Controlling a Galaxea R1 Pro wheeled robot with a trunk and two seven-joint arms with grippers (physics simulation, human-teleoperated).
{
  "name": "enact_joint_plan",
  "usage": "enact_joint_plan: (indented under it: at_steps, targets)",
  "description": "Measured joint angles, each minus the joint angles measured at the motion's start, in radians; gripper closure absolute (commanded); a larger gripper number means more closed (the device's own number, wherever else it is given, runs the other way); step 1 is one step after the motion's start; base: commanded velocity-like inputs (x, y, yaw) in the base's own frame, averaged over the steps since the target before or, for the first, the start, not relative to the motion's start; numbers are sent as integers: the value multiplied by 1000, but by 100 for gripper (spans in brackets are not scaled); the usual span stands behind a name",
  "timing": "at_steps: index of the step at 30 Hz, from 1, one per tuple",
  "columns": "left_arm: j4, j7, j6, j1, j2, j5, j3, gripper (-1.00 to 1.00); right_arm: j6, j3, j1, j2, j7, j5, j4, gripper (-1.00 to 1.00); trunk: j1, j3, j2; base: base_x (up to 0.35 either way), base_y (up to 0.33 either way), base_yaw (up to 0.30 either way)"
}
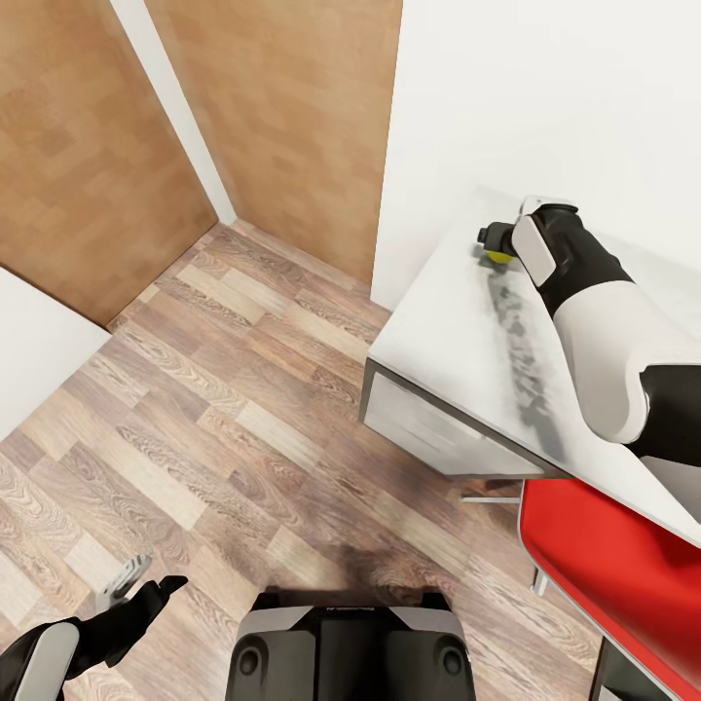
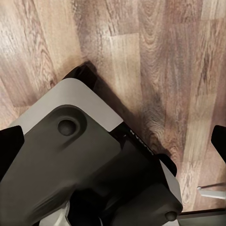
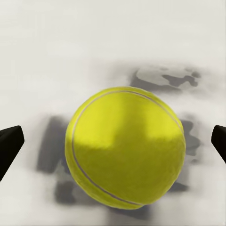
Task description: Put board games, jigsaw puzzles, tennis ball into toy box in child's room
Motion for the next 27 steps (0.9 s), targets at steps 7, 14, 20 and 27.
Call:
enact_joint_plan:
  at_steps: [7, 14, 20, 27]
  targets:
    - [0, 0, 0, 0, 0, 0, 0, -100, -1, 0, 1, 0, 9, 0, 1, -100, 0, 0, 0, 0, 0, 0]
    - [0, 0, 0, 0, 0, 1, 0, -100, -1, 0, 2, 1, 12, 0, 1, -100, 0, 0, 0, 0, 0, 0]
    - [0, -1, 0, 0, 0, 2, 0, -100, -1, -1, 2, 3, 13, -1, 1, -100, 0, 0, 0, 0, 0, 0]
    - [0, -1, 0, 0, 0, 1, 0, -100, -2, -2, 2, 4, 14, 0, 2, -100, 0, 0, 0, 0, 0, 0]
